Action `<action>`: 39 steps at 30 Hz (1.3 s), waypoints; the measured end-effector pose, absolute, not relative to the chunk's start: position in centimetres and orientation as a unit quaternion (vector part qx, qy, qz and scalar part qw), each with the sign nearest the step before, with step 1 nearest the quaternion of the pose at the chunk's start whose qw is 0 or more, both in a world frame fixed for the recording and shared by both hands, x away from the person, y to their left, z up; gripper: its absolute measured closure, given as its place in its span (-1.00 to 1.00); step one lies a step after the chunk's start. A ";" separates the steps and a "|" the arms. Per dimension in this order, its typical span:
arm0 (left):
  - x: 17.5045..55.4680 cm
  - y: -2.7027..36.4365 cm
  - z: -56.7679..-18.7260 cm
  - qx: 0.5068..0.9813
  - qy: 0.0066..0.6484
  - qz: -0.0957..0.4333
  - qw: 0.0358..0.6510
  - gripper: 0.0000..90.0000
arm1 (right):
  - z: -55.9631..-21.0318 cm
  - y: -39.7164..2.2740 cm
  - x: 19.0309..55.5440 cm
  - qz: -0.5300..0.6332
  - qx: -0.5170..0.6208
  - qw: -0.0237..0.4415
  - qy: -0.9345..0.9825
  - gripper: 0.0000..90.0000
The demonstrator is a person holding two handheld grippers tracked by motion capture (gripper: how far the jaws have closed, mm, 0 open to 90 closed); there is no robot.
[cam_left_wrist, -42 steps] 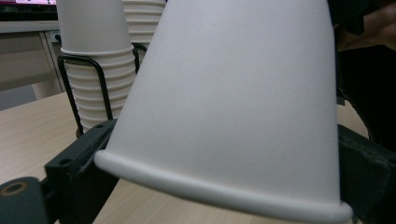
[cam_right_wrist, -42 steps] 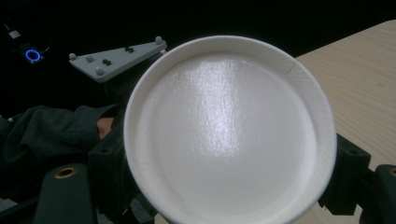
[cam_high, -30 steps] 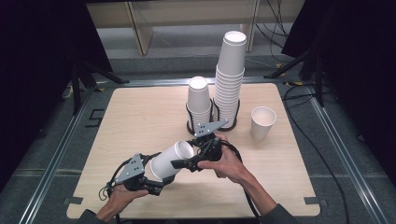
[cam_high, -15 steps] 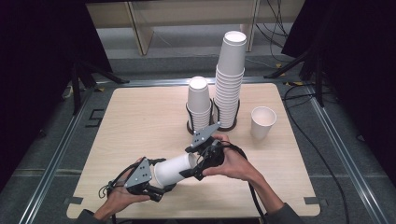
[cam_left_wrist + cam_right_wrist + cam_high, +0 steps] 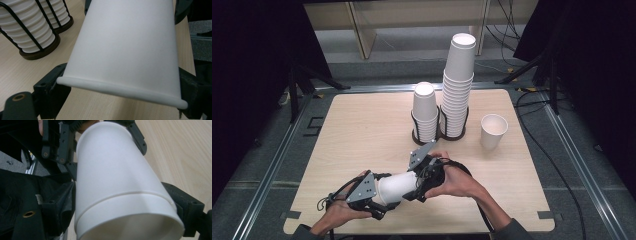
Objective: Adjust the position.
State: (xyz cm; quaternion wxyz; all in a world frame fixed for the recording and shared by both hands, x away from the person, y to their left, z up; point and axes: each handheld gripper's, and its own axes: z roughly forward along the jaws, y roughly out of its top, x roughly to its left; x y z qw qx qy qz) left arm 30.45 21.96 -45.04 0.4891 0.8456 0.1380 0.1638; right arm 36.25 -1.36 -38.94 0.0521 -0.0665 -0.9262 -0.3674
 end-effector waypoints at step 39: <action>31.1 23.2 -44.5 0.742 0.198 0.111 0.631 -0.66 | -37.9 -5.6 38.6 -0.478 -0.102 0.086 -0.868 -0.47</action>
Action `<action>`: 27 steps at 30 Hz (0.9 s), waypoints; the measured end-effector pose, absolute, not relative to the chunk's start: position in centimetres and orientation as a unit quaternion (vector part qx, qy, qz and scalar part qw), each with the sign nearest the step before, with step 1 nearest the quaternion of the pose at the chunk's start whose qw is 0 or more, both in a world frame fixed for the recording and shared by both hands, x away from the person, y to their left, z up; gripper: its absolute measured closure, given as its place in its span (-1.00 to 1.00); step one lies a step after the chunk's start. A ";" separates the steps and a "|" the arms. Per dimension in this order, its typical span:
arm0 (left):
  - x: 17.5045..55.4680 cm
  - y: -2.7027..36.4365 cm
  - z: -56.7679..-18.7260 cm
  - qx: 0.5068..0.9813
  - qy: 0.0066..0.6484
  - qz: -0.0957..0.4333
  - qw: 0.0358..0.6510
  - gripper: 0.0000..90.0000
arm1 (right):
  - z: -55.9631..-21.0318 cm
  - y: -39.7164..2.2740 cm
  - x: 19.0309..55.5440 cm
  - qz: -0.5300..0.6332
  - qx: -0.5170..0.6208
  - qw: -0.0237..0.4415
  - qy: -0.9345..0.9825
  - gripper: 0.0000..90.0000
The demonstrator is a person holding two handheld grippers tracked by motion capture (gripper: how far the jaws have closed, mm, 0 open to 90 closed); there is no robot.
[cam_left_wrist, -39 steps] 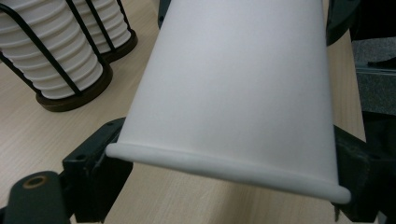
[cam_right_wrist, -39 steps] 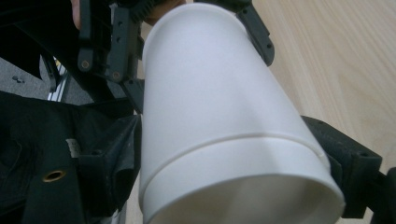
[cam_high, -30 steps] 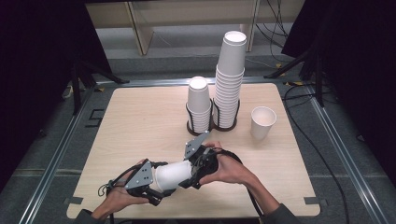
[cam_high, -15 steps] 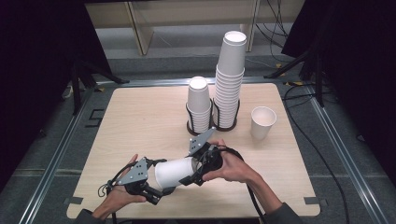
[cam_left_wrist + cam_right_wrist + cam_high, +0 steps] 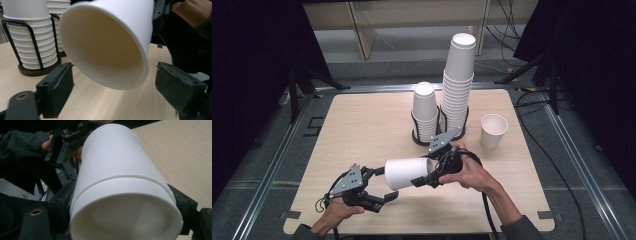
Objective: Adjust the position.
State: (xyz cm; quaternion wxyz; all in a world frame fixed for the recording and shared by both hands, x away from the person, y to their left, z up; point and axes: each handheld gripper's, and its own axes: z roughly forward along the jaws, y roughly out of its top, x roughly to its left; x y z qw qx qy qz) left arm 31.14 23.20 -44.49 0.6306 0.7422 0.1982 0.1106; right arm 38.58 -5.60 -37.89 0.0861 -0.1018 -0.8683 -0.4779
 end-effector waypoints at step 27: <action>31.2 22.6 -44.6 0.716 0.207 0.119 0.656 -1.00 | -38.4 -5.1 38.5 -0.520 -0.066 0.122 -0.843 -0.47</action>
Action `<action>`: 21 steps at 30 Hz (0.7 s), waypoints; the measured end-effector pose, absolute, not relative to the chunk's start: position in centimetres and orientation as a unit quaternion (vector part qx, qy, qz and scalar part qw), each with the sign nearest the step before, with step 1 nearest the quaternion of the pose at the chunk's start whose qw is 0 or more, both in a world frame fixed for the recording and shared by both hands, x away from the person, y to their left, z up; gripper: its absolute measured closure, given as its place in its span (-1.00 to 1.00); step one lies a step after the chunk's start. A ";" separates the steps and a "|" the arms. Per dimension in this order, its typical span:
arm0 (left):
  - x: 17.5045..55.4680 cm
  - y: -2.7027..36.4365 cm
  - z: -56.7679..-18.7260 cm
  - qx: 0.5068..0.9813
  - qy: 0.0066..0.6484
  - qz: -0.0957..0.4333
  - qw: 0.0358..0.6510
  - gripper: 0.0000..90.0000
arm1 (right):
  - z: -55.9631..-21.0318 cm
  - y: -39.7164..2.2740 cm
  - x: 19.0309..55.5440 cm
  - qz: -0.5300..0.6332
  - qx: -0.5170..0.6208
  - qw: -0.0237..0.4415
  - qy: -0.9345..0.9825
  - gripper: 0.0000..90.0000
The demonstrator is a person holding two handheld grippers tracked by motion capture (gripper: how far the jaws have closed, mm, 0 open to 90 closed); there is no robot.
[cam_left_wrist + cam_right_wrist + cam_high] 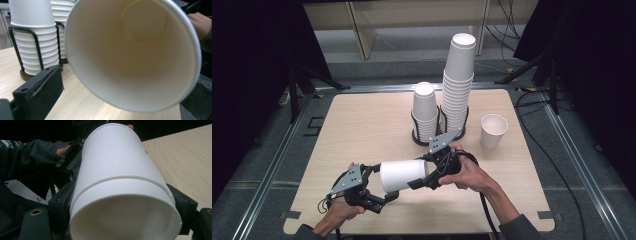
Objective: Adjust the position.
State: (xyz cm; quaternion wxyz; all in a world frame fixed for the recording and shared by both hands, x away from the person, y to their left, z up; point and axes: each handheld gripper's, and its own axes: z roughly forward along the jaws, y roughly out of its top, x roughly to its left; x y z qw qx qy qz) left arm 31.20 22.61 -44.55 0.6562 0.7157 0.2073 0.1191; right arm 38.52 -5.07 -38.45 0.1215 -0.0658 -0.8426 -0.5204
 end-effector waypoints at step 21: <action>30.9 23.0 -44.2 0.729 0.177 0.102 0.653 -0.85 | -39.8 -4.5 38.6 -0.515 -0.053 0.160 -0.841 -0.47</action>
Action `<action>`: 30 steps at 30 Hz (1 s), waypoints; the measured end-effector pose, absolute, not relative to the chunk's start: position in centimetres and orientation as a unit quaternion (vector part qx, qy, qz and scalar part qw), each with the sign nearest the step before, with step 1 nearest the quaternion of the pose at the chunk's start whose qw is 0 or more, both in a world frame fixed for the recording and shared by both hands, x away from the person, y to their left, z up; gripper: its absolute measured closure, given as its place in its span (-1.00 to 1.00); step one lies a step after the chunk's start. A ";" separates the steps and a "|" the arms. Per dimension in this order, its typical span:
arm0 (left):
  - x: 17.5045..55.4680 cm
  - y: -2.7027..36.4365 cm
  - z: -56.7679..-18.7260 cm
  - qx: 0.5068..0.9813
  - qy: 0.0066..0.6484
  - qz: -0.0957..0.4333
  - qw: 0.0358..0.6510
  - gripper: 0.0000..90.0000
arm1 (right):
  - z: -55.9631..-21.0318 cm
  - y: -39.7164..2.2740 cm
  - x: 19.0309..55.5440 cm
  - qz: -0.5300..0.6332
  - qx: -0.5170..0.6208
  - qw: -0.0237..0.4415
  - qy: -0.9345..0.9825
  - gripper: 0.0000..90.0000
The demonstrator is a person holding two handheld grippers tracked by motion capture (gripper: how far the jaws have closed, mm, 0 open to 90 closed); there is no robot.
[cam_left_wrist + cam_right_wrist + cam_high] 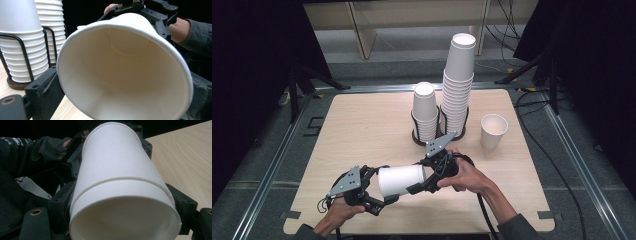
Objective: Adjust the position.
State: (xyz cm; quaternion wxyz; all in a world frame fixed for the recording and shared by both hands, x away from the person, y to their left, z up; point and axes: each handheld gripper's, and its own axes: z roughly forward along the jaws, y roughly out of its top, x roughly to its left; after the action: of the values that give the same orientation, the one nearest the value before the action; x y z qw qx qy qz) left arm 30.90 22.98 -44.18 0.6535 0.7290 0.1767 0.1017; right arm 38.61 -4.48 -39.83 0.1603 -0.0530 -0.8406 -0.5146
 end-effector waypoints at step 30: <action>30.8 22.5 -44.1 0.798 0.162 0.124 0.567 -0.69 | -37.7 -3.7 36.3 -0.376 -0.019 0.008 -0.926 -0.61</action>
State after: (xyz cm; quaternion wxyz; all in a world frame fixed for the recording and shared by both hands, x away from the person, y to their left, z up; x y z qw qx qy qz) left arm 30.81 22.50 -44.11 0.5670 0.7982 0.1615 0.1236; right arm 36.34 -3.67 -37.71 0.0082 -0.0192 -0.9264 -0.3759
